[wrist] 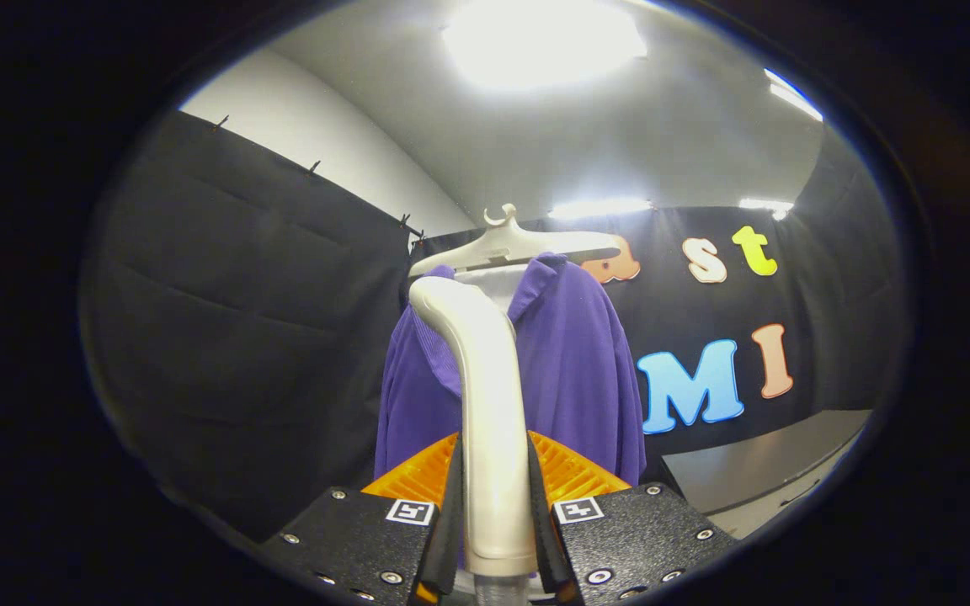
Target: Iron the clothes twice with a garment steamer, once on the left side and once on the right side.
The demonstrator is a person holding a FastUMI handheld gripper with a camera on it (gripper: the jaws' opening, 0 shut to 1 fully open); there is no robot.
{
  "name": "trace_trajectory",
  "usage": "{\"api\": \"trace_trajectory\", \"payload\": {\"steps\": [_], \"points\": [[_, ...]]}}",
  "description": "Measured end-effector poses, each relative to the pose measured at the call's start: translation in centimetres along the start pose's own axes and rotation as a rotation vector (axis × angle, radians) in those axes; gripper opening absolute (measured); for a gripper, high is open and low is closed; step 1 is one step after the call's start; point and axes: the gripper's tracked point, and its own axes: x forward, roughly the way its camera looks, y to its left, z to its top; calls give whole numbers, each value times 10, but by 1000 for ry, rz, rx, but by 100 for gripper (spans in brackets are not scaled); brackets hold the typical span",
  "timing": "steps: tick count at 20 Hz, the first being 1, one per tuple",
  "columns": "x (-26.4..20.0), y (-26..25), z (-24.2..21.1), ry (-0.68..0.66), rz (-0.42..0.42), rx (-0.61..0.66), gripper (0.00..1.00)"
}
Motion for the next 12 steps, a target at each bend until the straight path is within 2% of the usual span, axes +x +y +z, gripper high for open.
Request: {"api": "trace_trajectory", "payload": {"steps": [6, 12], "points": [[48, 42, 35, -58, 70, 5, 38], [93, 71, 34, -50, 95, -17, 38]]}}
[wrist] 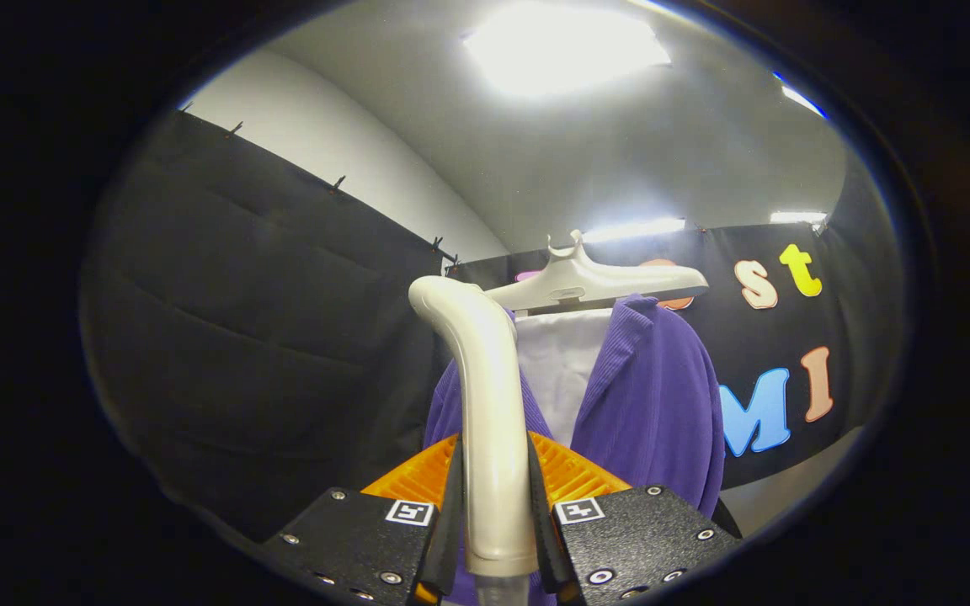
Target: Iron the clothes twice with a garment steamer, once on the left side and once on the right side.
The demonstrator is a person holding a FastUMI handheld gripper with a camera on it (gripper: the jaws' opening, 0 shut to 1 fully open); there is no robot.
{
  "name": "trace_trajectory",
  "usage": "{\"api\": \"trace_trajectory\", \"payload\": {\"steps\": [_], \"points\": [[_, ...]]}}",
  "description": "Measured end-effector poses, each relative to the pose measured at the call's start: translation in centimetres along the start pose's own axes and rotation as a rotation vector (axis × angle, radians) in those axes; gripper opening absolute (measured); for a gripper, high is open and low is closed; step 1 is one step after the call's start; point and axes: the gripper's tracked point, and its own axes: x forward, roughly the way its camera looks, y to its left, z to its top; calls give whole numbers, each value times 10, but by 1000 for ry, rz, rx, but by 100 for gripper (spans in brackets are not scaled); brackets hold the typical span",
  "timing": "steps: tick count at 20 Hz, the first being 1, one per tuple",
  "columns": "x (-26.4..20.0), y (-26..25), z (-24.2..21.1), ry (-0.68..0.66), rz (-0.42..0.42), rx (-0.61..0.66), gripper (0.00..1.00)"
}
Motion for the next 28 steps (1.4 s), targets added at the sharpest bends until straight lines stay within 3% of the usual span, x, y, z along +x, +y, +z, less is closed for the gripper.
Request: {"api": "trace_trajectory", "payload": {"steps": [8, 28], "points": [[21, 5, -50, 101, -17, 1, 38], [-60, -5, -169, 325, -18, -15, 38]]}}
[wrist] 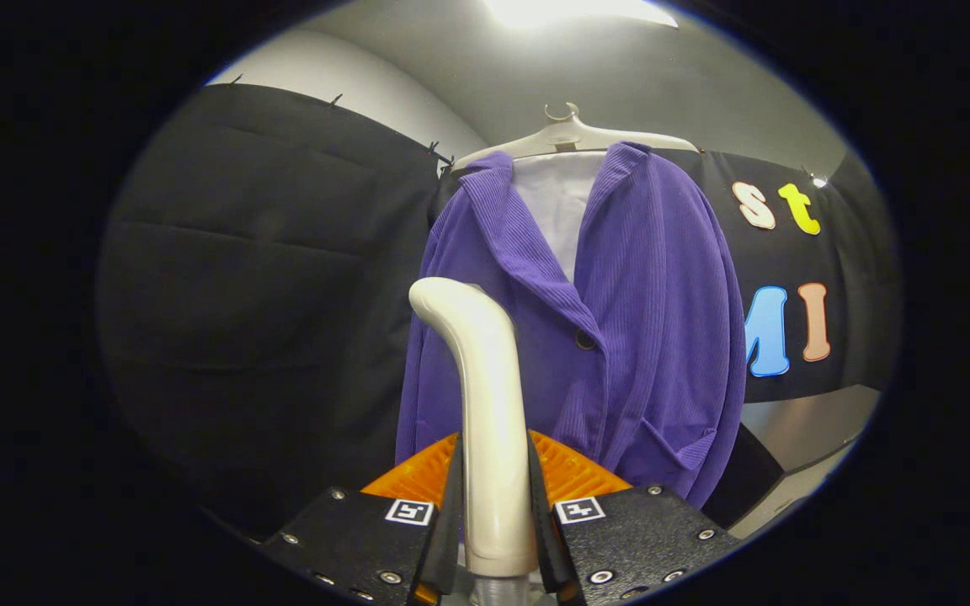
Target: Iron the clothes twice with a garment steamer, once on the left side and once on the right side.
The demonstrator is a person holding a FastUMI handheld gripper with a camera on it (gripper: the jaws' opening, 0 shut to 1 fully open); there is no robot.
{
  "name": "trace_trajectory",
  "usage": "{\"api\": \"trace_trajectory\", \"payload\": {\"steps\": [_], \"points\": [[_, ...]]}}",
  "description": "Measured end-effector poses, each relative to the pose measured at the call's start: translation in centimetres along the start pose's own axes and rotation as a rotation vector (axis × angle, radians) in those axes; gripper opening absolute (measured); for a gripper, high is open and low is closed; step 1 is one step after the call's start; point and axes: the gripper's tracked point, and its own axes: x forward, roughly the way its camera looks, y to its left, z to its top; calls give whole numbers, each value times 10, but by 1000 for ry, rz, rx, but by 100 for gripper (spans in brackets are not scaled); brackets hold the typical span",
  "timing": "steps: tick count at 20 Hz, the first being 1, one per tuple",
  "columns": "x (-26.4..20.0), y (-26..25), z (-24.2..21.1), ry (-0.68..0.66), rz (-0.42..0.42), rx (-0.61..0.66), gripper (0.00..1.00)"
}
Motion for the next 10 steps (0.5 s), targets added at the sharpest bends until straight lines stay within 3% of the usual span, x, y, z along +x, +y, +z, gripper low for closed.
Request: {"api": "trace_trajectory", "payload": {"steps": [10], "points": [[-17, -2, -61, 78, 17, -35, 38]]}}
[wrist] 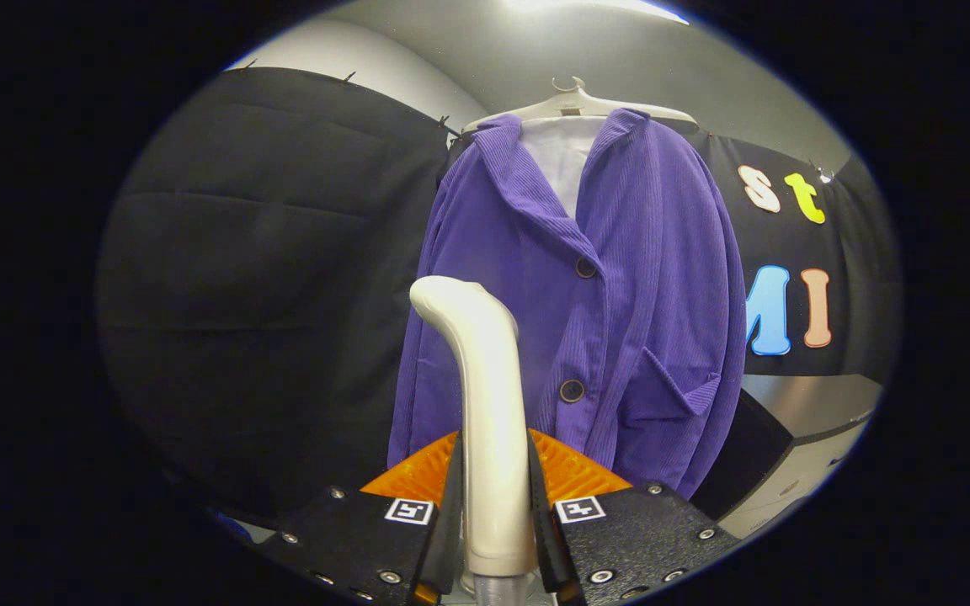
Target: Iron the clothes twice with a garment steamer, once on the left side and once on the right side.
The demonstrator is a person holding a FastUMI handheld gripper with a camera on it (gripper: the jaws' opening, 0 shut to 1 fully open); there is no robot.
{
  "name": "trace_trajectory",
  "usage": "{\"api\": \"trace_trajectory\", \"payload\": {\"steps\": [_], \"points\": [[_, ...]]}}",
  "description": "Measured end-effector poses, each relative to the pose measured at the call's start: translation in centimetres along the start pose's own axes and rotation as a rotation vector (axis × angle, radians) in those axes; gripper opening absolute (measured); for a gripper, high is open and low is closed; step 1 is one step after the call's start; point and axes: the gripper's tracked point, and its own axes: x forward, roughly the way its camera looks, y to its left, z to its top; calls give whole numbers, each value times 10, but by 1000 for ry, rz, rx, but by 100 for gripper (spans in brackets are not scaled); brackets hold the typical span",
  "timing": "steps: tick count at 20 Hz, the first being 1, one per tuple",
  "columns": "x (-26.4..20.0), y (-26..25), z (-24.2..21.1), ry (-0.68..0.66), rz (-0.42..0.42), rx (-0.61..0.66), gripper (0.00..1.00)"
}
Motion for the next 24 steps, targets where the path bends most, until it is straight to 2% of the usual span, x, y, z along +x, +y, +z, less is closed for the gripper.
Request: {"api": "trace_trajectory", "payload": {"steps": [7, 24], "points": [[-11, 3, -40, 42, 13, -4, 38], [-44, 14, -168, 292, 44, 1, 38]]}}
